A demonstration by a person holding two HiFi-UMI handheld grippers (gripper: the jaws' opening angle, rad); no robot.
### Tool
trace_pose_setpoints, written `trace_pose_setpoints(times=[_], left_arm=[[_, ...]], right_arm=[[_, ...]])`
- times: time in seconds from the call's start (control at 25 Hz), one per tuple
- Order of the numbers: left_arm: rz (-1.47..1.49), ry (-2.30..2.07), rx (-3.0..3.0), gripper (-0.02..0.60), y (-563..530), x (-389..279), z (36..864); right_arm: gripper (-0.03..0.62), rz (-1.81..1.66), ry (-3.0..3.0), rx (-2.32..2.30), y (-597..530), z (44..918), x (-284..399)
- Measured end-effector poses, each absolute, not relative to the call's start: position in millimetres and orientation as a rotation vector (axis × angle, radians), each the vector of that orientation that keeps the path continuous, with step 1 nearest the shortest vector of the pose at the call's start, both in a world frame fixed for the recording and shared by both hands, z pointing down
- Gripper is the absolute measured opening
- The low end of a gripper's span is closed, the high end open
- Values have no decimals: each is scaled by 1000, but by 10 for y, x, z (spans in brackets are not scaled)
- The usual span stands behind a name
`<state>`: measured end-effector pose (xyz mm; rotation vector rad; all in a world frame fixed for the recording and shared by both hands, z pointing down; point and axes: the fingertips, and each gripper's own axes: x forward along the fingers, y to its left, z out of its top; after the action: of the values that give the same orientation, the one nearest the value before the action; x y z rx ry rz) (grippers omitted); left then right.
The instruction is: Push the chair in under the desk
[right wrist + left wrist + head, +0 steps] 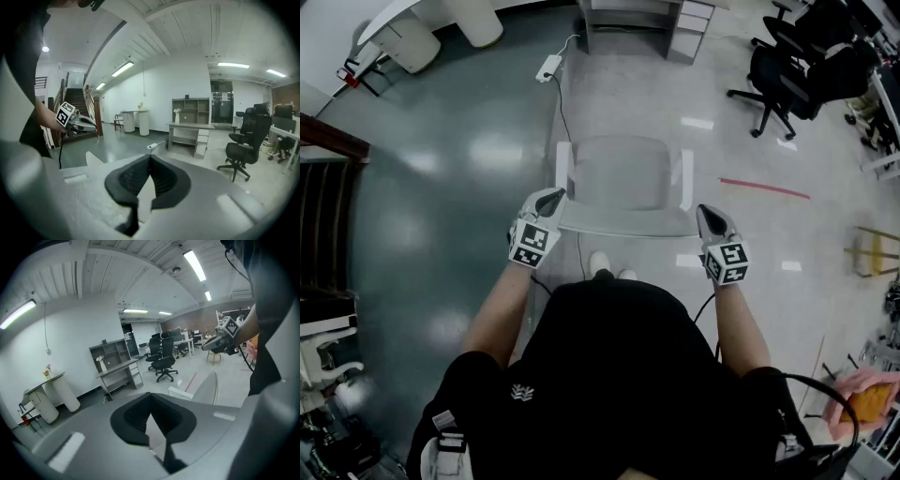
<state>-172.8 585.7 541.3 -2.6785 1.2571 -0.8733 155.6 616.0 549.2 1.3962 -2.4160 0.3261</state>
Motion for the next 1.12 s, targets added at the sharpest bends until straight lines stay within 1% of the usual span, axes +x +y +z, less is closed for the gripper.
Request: trace_pose_setpoints(times=[0.2, 0.36, 0.48, 0.52, 0.56, 0.6, 0.64, 0.68, 0.72, 0.88, 0.92, 1.0, 1.12], left_arm=[[-934, 1198, -2683, 6, 5888, -1744, 5522], [-1027, 1093, -2752, 6, 6070, -1707, 5755], [-1196, 896, -2764, 9, 6295, -1674, 6030], [-1285, 816, -2741, 29, 6364, -1683, 6155], [-1368, 743, -2709, 87, 6425, -1700, 6278], [-1431, 680, -2673, 132, 6479, -1720, 6386], [-1475, 628, -2641, 156, 6524, -1737, 6479], [-1509, 583, -2614, 177, 6555, -1749, 6563], [-1539, 540, -2592, 189, 6576, -1748, 6641], [-1666, 393, -2502, 201, 6585, -1692, 6953], [-1703, 382, -2469, 198, 6554, -1700, 7028], [-1769, 371, -2439, 163, 6480, -1725, 7149], [-1789, 345, -2477, 164, 6393, -1729, 7170]], right_arm=[[2, 318, -2400, 1367, 6162, 5563, 1542], [2, 357, -2361, 1259, 6301, 5818, 1497], [2, 354, -2332, 1029, 6500, 6093, 1315], [8, 324, -2313, 958, 6551, 6176, 1251], [96, 295, -2295, 894, 6594, 6258, 1188], [166, 275, -2277, 831, 6641, 6345, 1122], [212, 258, -2256, 764, 6693, 6440, 1055], [224, 242, -2230, 695, 6745, 6538, 991], [224, 226, -2199, 627, 6789, 6632, 936], [224, 167, -2079, 495, 6821, 6905, 812], [224, 154, -2059, 502, 6787, 6943, 803], [184, 136, -2019, 517, 6722, 6996, 807], [173, 128, -1990, 512, 6658, 7008, 811]])
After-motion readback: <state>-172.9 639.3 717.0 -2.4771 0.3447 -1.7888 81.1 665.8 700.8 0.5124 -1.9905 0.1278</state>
